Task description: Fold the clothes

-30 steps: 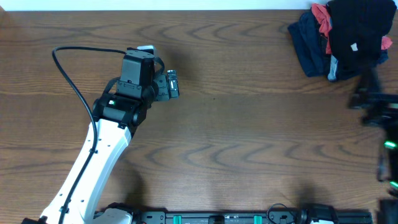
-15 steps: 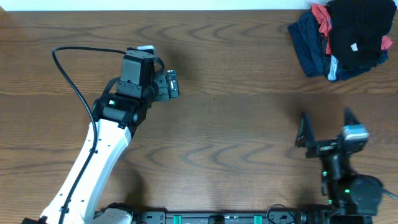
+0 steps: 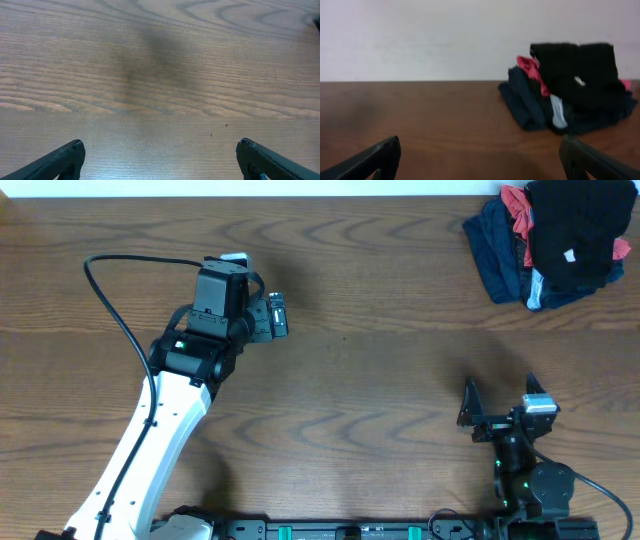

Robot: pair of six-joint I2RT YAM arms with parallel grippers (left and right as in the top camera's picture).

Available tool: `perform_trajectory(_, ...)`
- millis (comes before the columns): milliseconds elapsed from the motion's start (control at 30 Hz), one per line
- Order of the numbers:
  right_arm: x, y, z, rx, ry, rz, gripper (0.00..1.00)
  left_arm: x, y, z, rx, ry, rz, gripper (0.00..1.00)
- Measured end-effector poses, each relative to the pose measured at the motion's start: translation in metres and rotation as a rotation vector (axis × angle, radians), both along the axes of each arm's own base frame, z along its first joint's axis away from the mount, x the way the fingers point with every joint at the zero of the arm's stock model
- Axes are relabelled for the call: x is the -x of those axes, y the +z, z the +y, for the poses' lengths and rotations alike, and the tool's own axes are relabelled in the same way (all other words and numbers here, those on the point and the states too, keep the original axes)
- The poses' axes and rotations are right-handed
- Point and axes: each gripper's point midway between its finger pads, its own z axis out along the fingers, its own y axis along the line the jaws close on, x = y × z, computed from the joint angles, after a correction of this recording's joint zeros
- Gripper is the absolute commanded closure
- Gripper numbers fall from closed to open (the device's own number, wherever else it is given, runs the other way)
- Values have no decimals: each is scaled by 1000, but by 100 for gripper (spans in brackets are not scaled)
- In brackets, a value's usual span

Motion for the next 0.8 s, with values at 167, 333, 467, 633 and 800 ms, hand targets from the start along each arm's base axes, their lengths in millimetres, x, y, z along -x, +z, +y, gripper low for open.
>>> perform_trajectory(167,0,-16,-3,-2,-17,49,1,0,0,0,0,0,-1,2)
perform_trajectory(333,0,-16,-3,-2,-18,49,1,0,0,0,0,0,0,2)
perform_trajectory(467,0,-16,-3,-2,-18,49,1,0,0,0,0,0,0,2)
perform_trajectory(633,0,-16,-3,-2,-18,49,1,0,0,0,0,0,0,2)
perform_trajectory(800,0,-16,-3,-2,-18,49,1,0,0,0,0,0,0,2)
